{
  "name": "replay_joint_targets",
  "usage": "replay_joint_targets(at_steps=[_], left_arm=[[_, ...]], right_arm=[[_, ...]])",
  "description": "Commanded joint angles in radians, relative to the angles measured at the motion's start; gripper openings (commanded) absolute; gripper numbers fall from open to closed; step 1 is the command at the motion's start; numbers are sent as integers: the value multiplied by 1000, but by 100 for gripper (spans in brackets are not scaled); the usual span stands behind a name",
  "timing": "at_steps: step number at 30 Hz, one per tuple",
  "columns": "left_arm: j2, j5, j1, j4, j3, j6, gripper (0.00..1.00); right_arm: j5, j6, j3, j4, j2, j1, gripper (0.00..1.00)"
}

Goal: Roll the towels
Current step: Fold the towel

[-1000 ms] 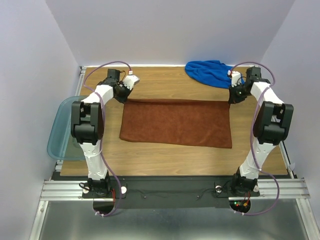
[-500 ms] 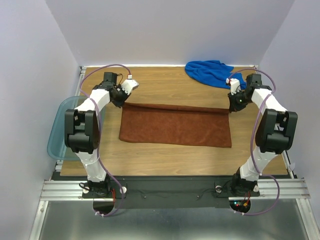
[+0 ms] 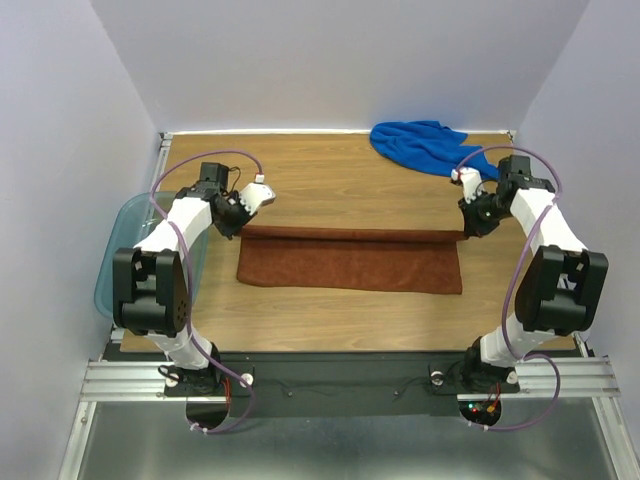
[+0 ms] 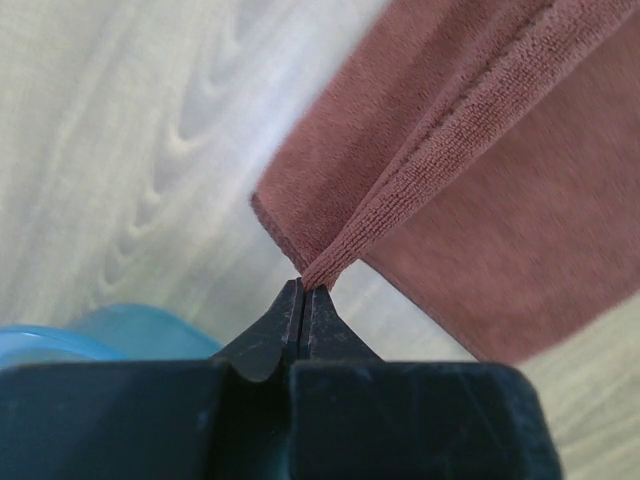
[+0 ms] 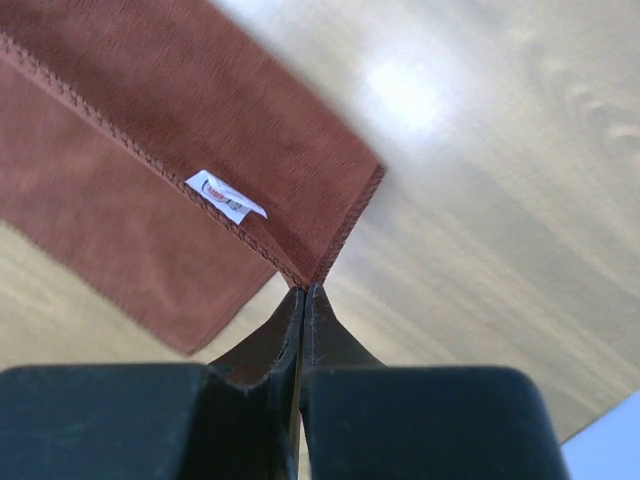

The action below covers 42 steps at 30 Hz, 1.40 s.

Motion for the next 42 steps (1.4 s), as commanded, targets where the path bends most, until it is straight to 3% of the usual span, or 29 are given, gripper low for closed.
replay_joint_targets(at_steps=[1, 9, 24, 35, 42], left_arm=[[-42, -21, 8, -76, -48, 58, 0], [31, 2, -13, -76, -77, 20, 0], [234, -10, -38, 31, 56, -187, 0], [151, 22, -38, -30, 90, -181, 0], [48, -1, -38, -73, 66, -157, 0]], right_arm=[[3, -75, -59, -108, -27, 3, 1], [26, -41, -154, -73, 46, 28, 1], [112, 109, 71, 67, 290, 40, 1], [182, 49, 33, 59, 162, 38, 0], [138, 25, 8, 0, 62, 38, 1]])
